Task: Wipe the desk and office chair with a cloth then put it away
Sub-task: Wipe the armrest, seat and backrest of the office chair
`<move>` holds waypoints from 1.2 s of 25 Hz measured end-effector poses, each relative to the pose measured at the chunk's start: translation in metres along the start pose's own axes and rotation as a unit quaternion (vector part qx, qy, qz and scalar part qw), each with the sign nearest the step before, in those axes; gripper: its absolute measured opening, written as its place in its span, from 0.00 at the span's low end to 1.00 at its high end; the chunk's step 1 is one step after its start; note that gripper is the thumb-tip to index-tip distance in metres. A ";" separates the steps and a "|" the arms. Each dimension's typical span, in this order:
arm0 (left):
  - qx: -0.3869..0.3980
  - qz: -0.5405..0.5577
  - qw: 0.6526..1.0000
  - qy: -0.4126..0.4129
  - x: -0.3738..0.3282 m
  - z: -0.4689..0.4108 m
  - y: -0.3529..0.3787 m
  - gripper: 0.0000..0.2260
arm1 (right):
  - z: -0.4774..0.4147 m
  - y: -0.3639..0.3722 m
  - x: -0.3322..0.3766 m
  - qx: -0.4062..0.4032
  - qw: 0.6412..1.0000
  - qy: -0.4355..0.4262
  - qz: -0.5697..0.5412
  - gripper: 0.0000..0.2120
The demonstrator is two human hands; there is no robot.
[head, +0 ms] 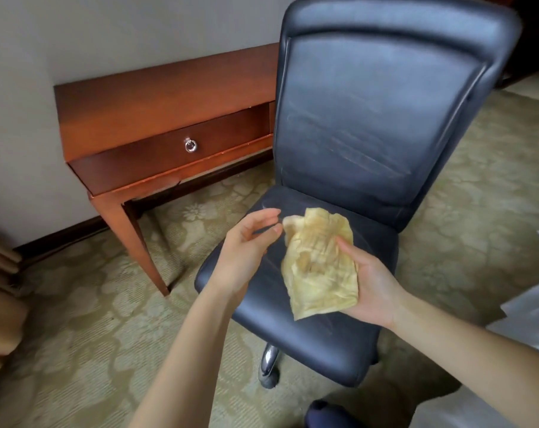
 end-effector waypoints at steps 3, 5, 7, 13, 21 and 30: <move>-0.012 -0.013 1.000 -0.020 0.048 0.027 -0.019 0.11 | 0.000 -0.054 -0.028 -0.057 0.998 0.000 -0.035 0.26; -0.026 -0.013 0.999 -0.042 0.070 0.031 -0.032 0.11 | -0.004 -0.079 -0.036 -0.107 0.993 -0.008 -0.051 0.26; -0.015 -0.034 0.998 -0.056 0.077 0.018 -0.037 0.11 | -0.010 -0.096 -0.033 -0.168 0.984 -0.026 -0.059 0.24; 0.003 -0.081 0.995 -0.057 0.090 -0.039 -0.050 0.09 | -0.031 -0.120 0.012 -0.302 0.946 -0.111 -0.037 0.16; 0.008 -0.191 0.981 -0.029 0.216 -0.113 -0.078 0.22 | -0.083 -0.206 0.065 -0.533 0.778 -0.257 0.211 0.23; 0.005 -0.478 0.876 0.060 0.327 -0.184 -0.094 0.60 | -0.227 -0.188 0.044 -0.471 0.470 -0.293 0.687 0.22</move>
Point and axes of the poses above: each hand's wrist, its own z-axis away from the middle knuckle, its own y-axis out of the palm, x = y × z, the point moved 9 cm from there along -z, towards the middle knuckle, and after that the axes turned 15 degrees about -x, right-handed, at the moved point
